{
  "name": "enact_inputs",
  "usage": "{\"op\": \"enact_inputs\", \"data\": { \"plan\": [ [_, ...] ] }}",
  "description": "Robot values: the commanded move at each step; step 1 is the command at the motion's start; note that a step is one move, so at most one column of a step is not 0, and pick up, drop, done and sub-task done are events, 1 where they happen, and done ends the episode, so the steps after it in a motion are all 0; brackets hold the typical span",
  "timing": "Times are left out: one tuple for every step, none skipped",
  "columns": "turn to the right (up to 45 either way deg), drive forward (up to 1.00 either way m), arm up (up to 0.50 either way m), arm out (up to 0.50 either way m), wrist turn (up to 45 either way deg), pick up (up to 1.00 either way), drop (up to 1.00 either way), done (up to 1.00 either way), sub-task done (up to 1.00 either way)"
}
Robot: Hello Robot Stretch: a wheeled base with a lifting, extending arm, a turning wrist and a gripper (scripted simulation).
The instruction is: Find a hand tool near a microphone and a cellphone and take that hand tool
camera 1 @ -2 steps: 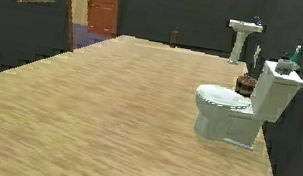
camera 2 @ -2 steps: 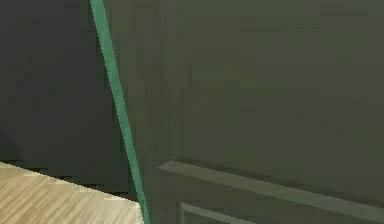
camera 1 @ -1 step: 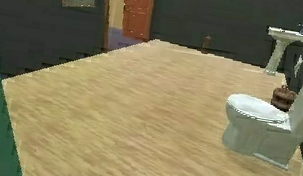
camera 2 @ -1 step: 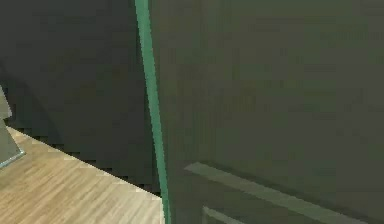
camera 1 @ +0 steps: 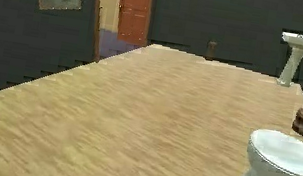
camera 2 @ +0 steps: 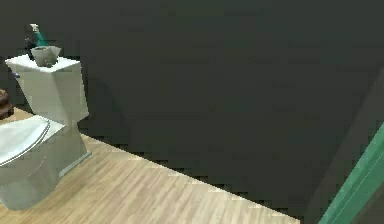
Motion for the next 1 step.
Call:
{"op": "enact_inputs", "data": {
  "plan": [
    [-9.0, 0.00, 0.00, 0.00, 0.0, 0.00, 0.00, 0.00, 0.00]
  ]
}}
